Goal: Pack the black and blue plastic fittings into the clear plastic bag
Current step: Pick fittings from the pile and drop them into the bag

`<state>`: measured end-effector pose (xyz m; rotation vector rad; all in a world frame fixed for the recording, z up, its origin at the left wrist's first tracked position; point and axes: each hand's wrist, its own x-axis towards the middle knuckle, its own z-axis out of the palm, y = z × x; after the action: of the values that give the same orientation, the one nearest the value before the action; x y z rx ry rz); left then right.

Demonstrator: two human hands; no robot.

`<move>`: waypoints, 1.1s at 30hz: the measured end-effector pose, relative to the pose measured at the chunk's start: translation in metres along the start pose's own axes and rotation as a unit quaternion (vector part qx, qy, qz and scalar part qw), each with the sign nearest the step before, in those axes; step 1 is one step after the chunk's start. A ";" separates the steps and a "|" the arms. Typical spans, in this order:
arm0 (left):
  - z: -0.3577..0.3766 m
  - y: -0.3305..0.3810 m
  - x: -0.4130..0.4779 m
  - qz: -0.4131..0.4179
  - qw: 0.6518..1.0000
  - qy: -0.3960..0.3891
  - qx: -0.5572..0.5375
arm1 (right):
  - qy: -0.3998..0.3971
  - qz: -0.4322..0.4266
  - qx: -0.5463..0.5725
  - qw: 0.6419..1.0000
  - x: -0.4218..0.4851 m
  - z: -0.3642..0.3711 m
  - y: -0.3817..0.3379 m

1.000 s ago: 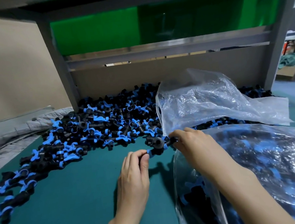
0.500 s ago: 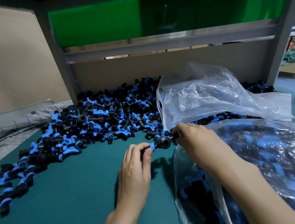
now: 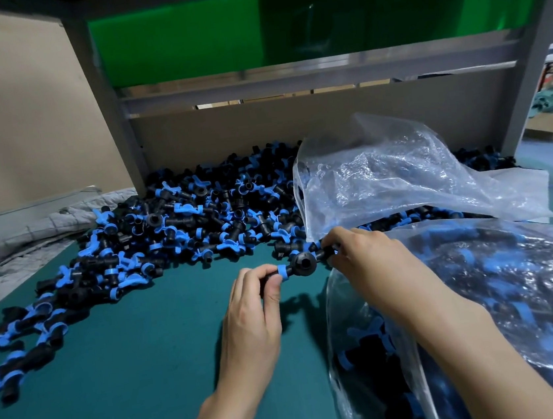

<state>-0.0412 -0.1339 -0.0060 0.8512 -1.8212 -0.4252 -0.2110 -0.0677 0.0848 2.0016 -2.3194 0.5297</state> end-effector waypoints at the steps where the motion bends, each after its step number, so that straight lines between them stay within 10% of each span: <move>1: 0.000 0.000 0.000 -0.001 1.000 -0.001 -0.001 | 0.000 0.000 0.002 1.000 0.000 0.000 0.000; 17: -0.001 -0.006 0.002 -0.087 0.996 0.025 -0.024 | -0.048 0.009 0.029 0.998 -0.002 -0.009 -0.004; 33: -0.023 0.018 -0.037 -0.238 0.942 -0.033 -0.232 | 0.087 -0.074 -0.025 0.993 -0.069 -0.045 -0.026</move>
<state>-0.0186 -0.0930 -0.0094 0.9398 -1.4643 -1.1543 -0.1827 0.0072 0.1161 1.9962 -2.0457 0.6026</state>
